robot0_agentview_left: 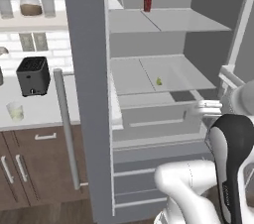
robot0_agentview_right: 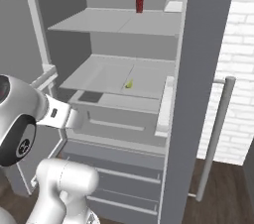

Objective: Grab a lemon wedge from the fridge and one ice cube from the ice bowl, and put them in the glass of lemonade.

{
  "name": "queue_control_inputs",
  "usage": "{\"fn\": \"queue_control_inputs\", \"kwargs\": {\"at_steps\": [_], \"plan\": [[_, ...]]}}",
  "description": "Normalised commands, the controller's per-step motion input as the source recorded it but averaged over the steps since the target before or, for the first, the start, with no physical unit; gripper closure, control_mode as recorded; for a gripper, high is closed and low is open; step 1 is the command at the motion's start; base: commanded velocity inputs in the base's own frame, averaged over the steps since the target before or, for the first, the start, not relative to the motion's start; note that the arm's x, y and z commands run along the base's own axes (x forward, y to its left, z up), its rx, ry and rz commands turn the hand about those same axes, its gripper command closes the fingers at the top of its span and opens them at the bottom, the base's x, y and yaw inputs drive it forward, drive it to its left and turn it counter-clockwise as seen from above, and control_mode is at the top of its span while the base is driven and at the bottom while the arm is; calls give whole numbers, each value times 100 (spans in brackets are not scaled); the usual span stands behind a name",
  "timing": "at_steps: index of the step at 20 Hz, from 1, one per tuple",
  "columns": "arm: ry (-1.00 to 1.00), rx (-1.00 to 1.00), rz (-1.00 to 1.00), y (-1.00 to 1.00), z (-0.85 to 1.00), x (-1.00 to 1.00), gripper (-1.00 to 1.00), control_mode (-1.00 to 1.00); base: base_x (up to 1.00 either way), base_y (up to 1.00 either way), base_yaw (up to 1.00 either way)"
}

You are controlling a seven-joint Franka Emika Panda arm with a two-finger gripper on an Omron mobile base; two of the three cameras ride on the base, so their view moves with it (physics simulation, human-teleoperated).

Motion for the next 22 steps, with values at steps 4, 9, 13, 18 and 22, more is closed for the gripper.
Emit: {"fn": "queue_control_inputs", "kwargs": {"at_steps": [4,9,13,18,22], "plan": [[0,0,0,0,0,0,-100,100,99,0,0],[0,0,0,-6,-16,39,-100,-100,31,-2,0],[0,0,0,-6,-32,65,-100,-100,0,0,0],[8,0,0,-8,-4,55,-100,-100,0,0,0],[13,0,0,-28,-1,52,-100,-100,0,0,0]]}}
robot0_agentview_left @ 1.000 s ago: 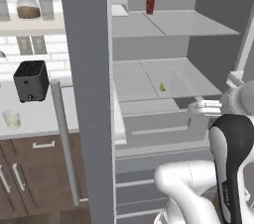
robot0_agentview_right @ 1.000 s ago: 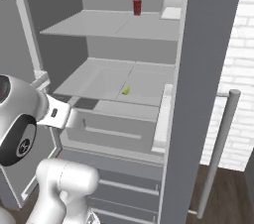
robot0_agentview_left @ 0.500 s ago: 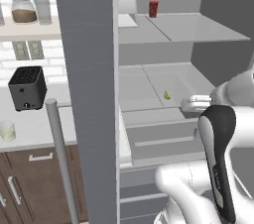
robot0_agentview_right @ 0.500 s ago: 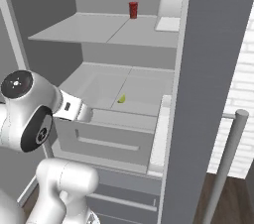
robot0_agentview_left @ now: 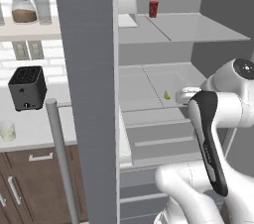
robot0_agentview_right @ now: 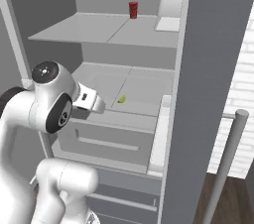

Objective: Grab a lemon wedge from the fridge and one ice cube from the ice bowl, and put them in the glass of lemonade.

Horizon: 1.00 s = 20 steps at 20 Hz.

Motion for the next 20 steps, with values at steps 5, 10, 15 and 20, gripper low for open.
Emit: {"fn": "queue_control_inputs", "kwargs": {"at_steps": [5,10,15,20], "plan": [[5,0,0,-21,-27,44,-100,-100,0,0,0],[-2,0,0,-1,-54,41,-100,-100,0,0,0],[-1,0,0,-11,-22,44,-100,-100,0,0,0],[9,0,0,-13,0,51,-100,-100,0,0,0]]}}
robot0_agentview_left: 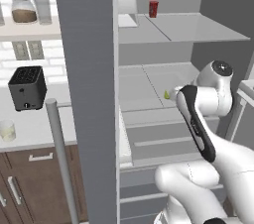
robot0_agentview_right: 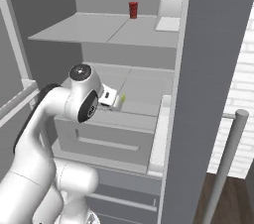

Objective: Grab a lemon wedge from the fridge and one ice cube from the ice bowl, and put them in the glass of lemonade.

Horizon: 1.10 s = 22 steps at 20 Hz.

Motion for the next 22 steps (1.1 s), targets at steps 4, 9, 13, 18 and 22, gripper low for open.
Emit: {"fn": "queue_control_inputs", "kwargs": {"at_steps": [4,9,13,18,22], "plan": [[4,0,0,0,-11,48,-100,-100,0,0,0],[0,0,0,0,-11,48,-100,-100,0,0,0],[0,0,0,0,-19,44,-100,-100,0,0,0],[0,0,0,-6,-22,37,-100,-100,0,0,0],[2,0,0,-12,-24,35,-100,-100,0,0,0]]}}
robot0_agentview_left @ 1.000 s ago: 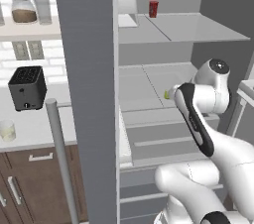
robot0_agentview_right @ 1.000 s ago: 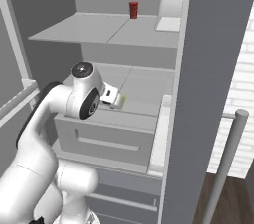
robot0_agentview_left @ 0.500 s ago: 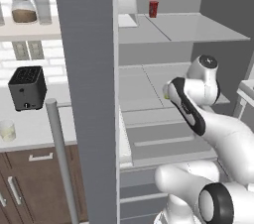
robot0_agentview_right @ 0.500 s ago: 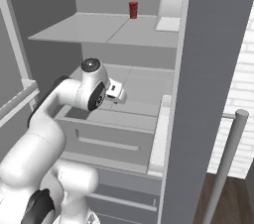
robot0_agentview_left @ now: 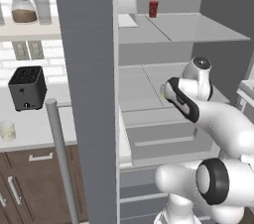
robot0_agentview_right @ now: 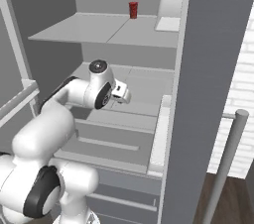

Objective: Grab a lemon wedge from the fridge and one ice cube from the ice bowl, and put them in the glass of lemonade.

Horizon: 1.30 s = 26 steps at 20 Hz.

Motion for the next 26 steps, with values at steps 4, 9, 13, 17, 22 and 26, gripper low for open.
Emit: {"fn": "queue_control_inputs", "kwargs": {"at_steps": [4,9,13,17,22,26], "plan": [[2,0,0,-7,-28,36,-100,-100,0,0,0],[3,0,0,-3,-25,40,-100,-100,0,0,0],[3,0,0,0,-22,40,-100,-100,0,0,0],[3,0,0,0,-19,41,-100,-100,0,0,0],[2,0,0,-2,-17,40,-100,-100,0,0,0],[2,0,0,-6,-18,38,-100,-100,0,0,0]]}}
